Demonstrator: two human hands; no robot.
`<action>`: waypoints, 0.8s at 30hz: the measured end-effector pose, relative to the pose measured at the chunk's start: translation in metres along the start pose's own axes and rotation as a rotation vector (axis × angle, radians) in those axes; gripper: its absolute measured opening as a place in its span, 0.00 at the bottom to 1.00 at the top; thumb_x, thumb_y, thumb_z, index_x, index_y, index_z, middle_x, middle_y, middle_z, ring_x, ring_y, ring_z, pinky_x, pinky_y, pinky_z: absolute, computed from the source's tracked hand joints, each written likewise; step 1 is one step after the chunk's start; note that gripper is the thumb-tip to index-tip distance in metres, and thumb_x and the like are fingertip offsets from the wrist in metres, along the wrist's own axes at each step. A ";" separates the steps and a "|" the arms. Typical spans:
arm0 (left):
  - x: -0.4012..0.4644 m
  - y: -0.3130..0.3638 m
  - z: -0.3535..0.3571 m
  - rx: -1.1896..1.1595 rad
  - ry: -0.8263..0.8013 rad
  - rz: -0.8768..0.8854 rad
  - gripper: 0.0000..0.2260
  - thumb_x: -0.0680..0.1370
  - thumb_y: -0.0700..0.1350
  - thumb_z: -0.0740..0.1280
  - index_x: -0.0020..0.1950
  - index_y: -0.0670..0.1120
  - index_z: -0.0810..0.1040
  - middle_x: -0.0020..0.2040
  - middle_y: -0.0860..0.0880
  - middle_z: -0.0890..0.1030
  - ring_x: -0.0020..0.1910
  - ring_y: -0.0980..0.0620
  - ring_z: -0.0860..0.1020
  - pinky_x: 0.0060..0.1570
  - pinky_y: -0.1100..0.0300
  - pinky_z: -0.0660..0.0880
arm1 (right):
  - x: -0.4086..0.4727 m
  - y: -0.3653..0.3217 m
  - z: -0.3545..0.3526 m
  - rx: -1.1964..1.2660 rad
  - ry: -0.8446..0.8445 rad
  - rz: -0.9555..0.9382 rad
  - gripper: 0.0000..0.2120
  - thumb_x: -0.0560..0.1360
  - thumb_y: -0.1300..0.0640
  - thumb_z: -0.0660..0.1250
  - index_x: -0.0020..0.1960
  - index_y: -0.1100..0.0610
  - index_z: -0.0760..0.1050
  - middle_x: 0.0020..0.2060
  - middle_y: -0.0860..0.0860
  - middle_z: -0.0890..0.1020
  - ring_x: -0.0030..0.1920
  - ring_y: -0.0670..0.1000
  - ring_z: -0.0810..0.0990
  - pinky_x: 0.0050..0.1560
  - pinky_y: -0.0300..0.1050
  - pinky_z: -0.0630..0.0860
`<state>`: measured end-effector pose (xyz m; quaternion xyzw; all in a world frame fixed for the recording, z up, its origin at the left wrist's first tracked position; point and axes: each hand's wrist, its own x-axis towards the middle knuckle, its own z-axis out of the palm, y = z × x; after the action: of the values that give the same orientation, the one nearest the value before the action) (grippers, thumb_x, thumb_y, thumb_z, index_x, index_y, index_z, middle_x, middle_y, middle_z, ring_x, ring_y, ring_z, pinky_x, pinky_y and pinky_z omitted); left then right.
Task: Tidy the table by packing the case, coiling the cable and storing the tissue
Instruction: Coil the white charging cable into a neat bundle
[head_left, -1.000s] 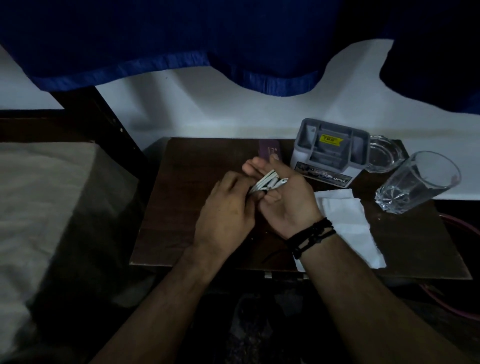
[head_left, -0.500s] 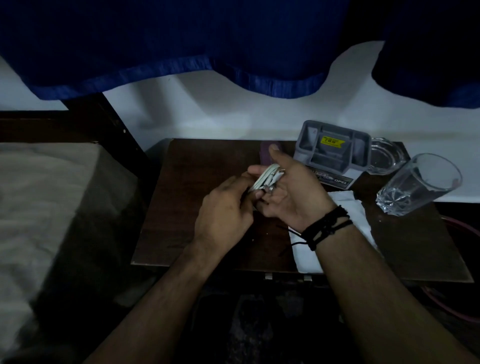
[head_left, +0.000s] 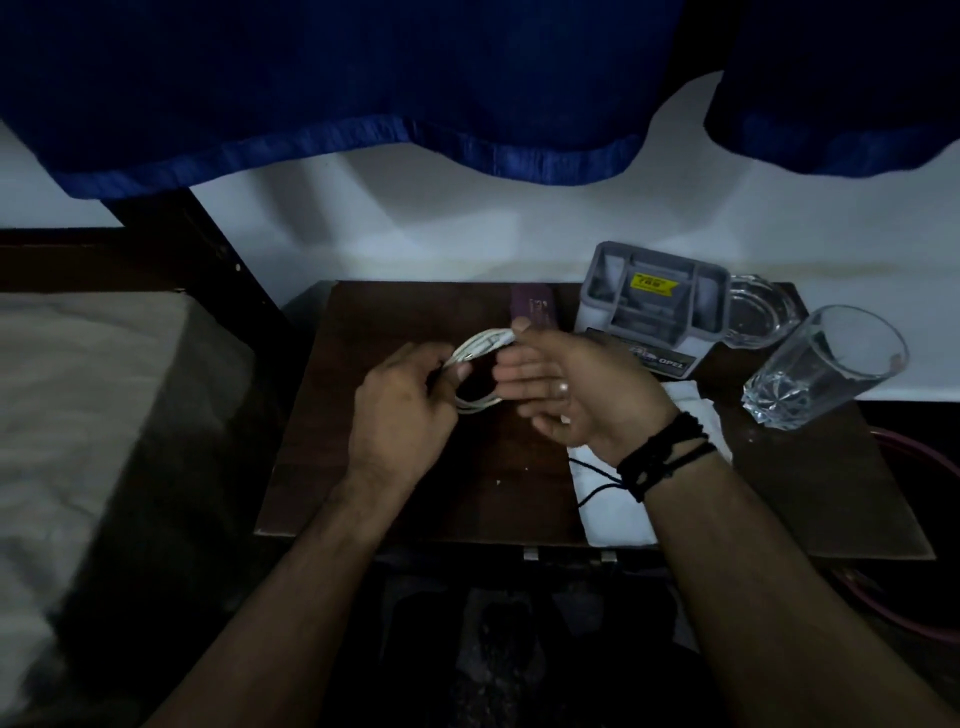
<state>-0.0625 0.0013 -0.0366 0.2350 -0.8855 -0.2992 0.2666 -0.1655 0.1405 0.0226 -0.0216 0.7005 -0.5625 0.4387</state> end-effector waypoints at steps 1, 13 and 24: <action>0.000 0.000 0.000 -0.002 -0.008 -0.008 0.12 0.77 0.50 0.67 0.53 0.45 0.85 0.48 0.48 0.85 0.48 0.47 0.83 0.48 0.51 0.79 | 0.001 0.002 -0.001 -0.010 0.084 -0.062 0.19 0.77 0.41 0.68 0.44 0.57 0.83 0.36 0.48 0.86 0.36 0.45 0.82 0.39 0.42 0.71; 0.003 0.002 -0.004 -0.042 -0.034 0.000 0.08 0.77 0.47 0.69 0.53 0.48 0.85 0.48 0.51 0.85 0.48 0.50 0.83 0.49 0.53 0.78 | 0.017 0.021 0.006 0.059 -0.076 -0.270 0.10 0.79 0.44 0.67 0.58 0.41 0.82 0.57 0.40 0.84 0.62 0.44 0.80 0.61 0.58 0.72; 0.001 0.005 -0.002 -0.096 -0.079 0.031 0.13 0.79 0.47 0.70 0.63 0.50 0.81 0.56 0.53 0.85 0.54 0.54 0.83 0.55 0.53 0.79 | 0.031 0.034 0.019 0.281 -0.001 -0.403 0.08 0.84 0.59 0.61 0.53 0.53 0.79 0.29 0.48 0.69 0.30 0.43 0.69 0.41 0.46 0.79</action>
<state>-0.0636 0.0035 -0.0313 0.1960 -0.8835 -0.3464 0.2469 -0.1568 0.1215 -0.0227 -0.0999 0.5966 -0.7307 0.3165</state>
